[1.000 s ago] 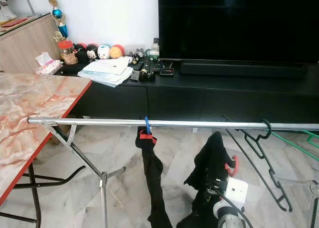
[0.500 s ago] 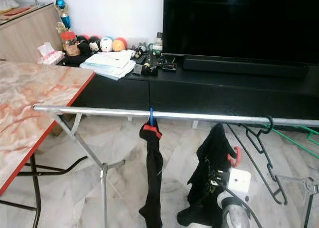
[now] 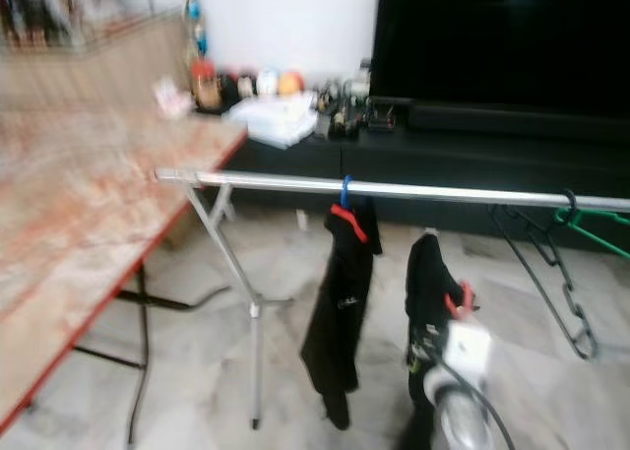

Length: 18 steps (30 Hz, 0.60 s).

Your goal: Hang hanger

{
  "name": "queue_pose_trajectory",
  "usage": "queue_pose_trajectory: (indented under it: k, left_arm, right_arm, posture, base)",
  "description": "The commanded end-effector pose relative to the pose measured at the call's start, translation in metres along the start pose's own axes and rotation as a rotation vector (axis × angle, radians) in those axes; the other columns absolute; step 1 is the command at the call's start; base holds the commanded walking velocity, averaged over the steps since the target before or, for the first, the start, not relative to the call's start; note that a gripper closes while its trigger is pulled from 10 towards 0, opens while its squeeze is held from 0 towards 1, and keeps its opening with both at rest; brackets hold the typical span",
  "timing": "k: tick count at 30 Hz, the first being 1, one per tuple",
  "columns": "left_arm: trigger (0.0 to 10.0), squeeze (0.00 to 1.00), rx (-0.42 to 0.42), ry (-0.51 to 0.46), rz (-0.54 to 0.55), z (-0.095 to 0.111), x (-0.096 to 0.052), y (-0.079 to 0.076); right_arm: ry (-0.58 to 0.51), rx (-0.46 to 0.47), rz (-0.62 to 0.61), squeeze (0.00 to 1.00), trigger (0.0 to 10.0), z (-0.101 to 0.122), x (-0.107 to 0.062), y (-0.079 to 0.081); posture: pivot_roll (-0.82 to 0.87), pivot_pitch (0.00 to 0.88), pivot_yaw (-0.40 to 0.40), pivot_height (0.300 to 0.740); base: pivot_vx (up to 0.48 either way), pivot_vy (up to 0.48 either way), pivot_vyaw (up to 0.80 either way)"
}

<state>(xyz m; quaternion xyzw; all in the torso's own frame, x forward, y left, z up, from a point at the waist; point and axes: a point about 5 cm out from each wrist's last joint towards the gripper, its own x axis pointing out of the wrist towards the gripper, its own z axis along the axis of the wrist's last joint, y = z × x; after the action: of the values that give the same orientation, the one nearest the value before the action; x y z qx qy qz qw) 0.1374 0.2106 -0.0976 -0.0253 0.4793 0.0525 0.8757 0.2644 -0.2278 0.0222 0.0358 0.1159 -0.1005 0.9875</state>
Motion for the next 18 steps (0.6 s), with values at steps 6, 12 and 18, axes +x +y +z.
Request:
queue_pose_trajectory:
  k: [6, 12, 18]
  left_arm:
    - [10.0, 0.0, -0.002, -0.016, 0.013, 0.005, 0.001, 0.003]
    - [10.0, 0.0, -0.013, -0.016, 0.021, 0.005, 0.001, 0.003]
    - [10.0, 0.0, -0.021, -0.022, 0.022, 0.006, 0.001, 0.001]
  right_arm:
    - [-0.04, 0.005, 0.041, 0.0, 10.0, 0.008, 0.004, 0.013]
    - [-0.051, 0.022, 0.028, 0.0, 10.0, 0.013, 0.008, 0.011]
    - [-0.061, 0.017, 0.025, 0.0, 10.0, 0.019, 0.011, 0.012]
  posture:
    - [0.03, 0.0, 0.045, 0.74]
    - [0.03, 0.0, 0.041, 0.74]
    - [0.04, 0.0, 0.03, 0.74]
  base:
    - [-0.311, 0.0, 0.0]
    - [-0.312, 0.0, 0.0]
    - [-0.298, 0.0, 0.0]
